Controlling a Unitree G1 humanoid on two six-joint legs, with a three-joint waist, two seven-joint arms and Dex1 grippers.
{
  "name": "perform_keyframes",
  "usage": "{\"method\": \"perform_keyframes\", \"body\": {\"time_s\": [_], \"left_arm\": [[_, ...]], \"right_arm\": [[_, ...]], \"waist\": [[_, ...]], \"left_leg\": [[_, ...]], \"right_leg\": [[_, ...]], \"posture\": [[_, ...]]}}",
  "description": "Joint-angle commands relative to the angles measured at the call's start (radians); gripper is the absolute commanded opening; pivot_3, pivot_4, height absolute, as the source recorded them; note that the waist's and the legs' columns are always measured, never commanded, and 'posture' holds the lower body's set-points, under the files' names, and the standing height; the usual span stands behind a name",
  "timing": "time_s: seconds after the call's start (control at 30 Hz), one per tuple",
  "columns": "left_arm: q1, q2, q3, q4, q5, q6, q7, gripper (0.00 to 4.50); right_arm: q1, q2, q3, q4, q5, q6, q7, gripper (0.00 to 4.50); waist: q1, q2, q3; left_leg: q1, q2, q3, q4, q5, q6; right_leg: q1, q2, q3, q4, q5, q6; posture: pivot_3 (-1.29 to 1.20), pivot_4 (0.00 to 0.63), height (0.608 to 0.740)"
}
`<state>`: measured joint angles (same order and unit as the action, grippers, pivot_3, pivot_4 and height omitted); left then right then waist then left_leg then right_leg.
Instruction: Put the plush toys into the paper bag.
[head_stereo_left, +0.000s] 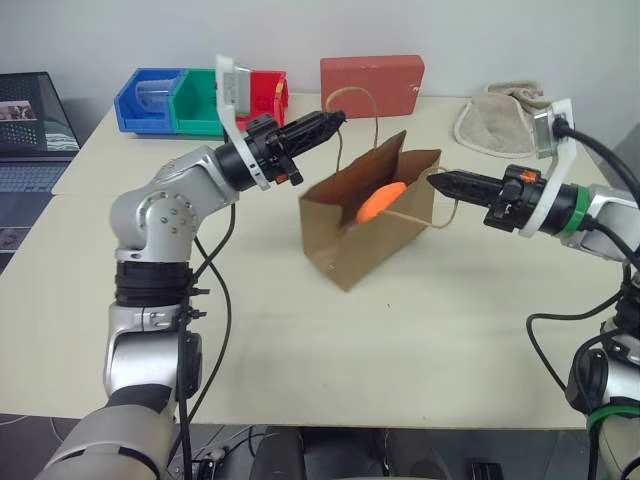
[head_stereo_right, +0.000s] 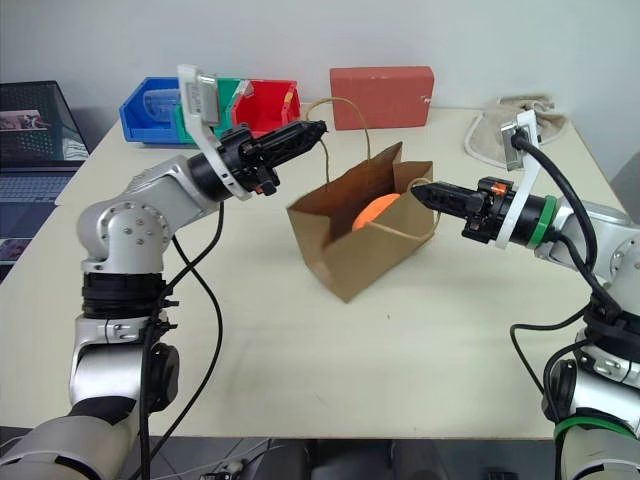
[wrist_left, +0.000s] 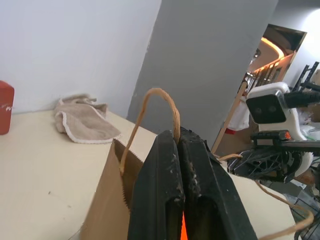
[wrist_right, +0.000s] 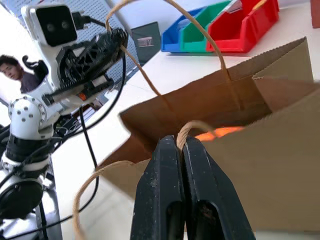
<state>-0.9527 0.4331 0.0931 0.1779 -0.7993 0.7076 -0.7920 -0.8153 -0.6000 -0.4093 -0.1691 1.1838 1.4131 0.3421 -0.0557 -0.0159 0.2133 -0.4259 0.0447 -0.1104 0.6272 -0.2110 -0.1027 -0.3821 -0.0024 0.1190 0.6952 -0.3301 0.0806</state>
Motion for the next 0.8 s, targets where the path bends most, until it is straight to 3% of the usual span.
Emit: {"method": "perform_keyframes", "body": {"time_s": [0.03,0.13,0.33,0.5,0.57,0.67,0.8], "left_arm": [[-0.018,-0.017,-0.021,0.025,0.051,-0.045,-0.044,0.0],[-0.023,-0.005,-0.012,0.041,0.052,-0.025,-0.079,0.61],[-0.007,0.052,-0.004,0.024,0.077,-0.026,-0.155,2.45],[0.009,0.153,0.013,0.034,0.113,-0.046,-0.217,4.06],[0.017,0.189,0.018,0.048,0.124,-0.055,-0.252,4.45],[0.054,0.25,0.022,0.057,0.122,-0.048,-0.341,4.45],[0.086,0.267,0.025,0.068,0.112,-0.039,-0.389,4.45]], "right_arm": [[-0.008,0.018,-0.006,0.002,0.009,-0.002,-0.066,0.05],[-0.014,0.018,-0.02,-0.006,0.026,-0.017,-0.084,0.62],[-0.042,-0.043,-0.011,-0.005,0.034,-0.022,-0.064,2.7],[-0.027,-0.251,0.048,-0.08,-0.006,-0.056,0.144,4.48],[0.001,-0.333,0.067,-0.102,-0.04,-0.099,0.233,4.5],[0.096,-0.473,0.079,-0.148,-0.139,-0.226,0.407,4.5],[0.197,-0.54,0.076,-0.2,-0.202,-0.333,0.515,4.5]], "waist": [[0.0,0.0,0.0],[-0.001,0.0,0.0],[-0.002,0.0,0.0],[-0.001,0.001,0.001],[-0.001,0.001,0.001],[0.001,0.001,0.001],[-0.001,0.001,0.001]], "left_leg": [[0.0,0.0,0.0,0.0,0.0,0.0],[-0.005,0.0,0.0,0.0,0.0,0.0],[-0.006,0.0,0.0,0.0,0.0,0.0],[-0.006,0.0,0.0,0.0,0.0,0.0],[-0.006,0.0,-0.001,0.0,0.0,0.0],[-0.006,0.0,-0.001,0.0,0.0,0.0],[-0.006,0.0,0.0,0.001,0.0,0.0]], "right_leg": [[0.0,0.0,0.0,0.0,0.0,0.0],[-0.006,0.0,0.0,0.002,0.0,0.0],[-0.007,0.0,0.0,0.002,0.0,0.0],[-0.007,0.0,0.0,0.001,0.0,0.0],[-0.007,0.0,-0.001,0.0,0.0,0.0],[-0.006,0.0,-0.001,0.0,0.0,0.0],[-0.006,0.0,-0.001,0.001,0.0,0.0]], "posture": [[0.0,0.15,0.74],[0.0,0.15,0.74],[0.0,0.15,0.74],[0.0,0.15,0.74],[0.0,0.15,0.74],[0.0,0.15,0.74],[0.0,0.15,0.74]]}}
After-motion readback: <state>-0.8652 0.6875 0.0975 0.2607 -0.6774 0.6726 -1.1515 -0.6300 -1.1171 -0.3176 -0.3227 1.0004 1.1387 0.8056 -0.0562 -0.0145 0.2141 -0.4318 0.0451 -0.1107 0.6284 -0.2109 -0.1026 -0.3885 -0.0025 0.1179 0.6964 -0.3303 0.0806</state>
